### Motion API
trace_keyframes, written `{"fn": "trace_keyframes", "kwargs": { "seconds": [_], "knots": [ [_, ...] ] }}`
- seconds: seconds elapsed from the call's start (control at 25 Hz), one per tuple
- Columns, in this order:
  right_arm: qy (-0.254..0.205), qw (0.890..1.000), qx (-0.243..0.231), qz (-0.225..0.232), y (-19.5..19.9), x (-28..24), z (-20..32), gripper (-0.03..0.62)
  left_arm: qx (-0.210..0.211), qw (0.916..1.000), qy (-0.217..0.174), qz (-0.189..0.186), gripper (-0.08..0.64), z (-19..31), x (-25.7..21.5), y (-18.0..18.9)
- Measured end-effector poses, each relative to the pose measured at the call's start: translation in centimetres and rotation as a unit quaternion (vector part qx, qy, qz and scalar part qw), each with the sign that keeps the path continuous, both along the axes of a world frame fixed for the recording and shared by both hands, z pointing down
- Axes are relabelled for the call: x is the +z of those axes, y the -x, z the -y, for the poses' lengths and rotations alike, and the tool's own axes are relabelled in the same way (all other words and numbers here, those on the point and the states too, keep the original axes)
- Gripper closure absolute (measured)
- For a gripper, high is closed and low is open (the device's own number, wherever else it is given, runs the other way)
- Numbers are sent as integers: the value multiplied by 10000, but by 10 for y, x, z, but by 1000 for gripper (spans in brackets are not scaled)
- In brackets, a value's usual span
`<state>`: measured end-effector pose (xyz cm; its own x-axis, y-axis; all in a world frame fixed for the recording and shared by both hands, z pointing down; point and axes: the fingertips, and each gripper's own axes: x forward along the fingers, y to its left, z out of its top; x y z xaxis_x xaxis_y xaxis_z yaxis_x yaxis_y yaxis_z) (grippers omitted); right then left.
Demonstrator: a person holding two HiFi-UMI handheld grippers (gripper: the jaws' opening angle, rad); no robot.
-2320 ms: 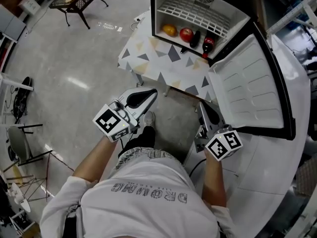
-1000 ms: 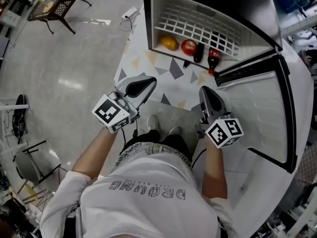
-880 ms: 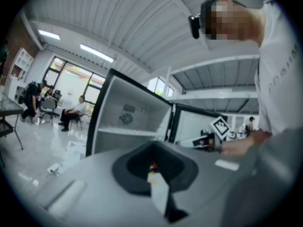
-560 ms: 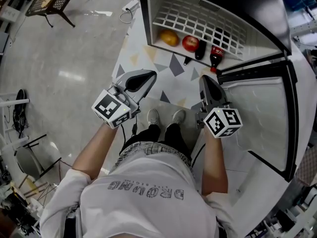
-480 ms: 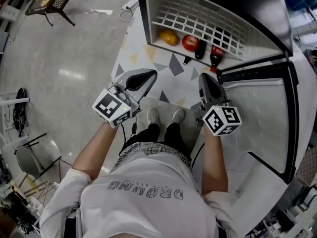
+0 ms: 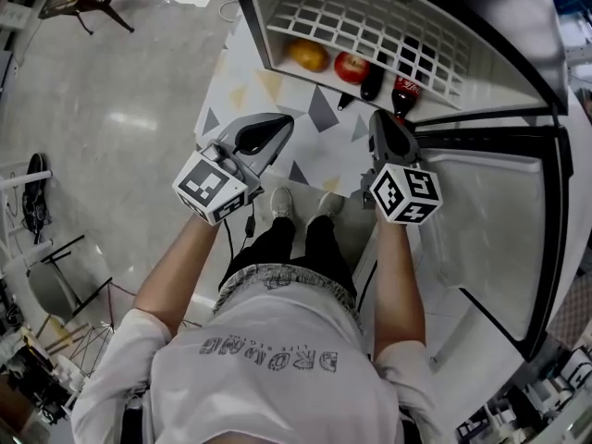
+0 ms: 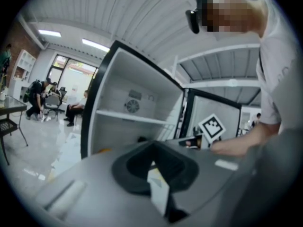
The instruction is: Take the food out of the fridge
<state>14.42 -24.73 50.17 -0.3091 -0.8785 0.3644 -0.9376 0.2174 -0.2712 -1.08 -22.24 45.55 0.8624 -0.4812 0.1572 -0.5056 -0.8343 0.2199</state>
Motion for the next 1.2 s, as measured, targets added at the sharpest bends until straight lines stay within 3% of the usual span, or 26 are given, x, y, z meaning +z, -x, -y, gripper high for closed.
{"fn": "trace_keyframes", "kwargs": {
  "seconds": [0.48, 0.8, 1.2],
  "knots": [
    [77, 9992, 275, -283, -10, 41, 41, 529, -5, 10000, 81, -30, 552, 22, 23, -5],
    [283, 9951, 635, -702, -14, 67, 58, 443, -45, 9999, 122, -34, 552, 30, 31, 7],
    [614, 9884, 989, -979, -15, 97, 69, 388, -39, 9997, 208, -114, 552, 37, 38, 16]
  ]
}}
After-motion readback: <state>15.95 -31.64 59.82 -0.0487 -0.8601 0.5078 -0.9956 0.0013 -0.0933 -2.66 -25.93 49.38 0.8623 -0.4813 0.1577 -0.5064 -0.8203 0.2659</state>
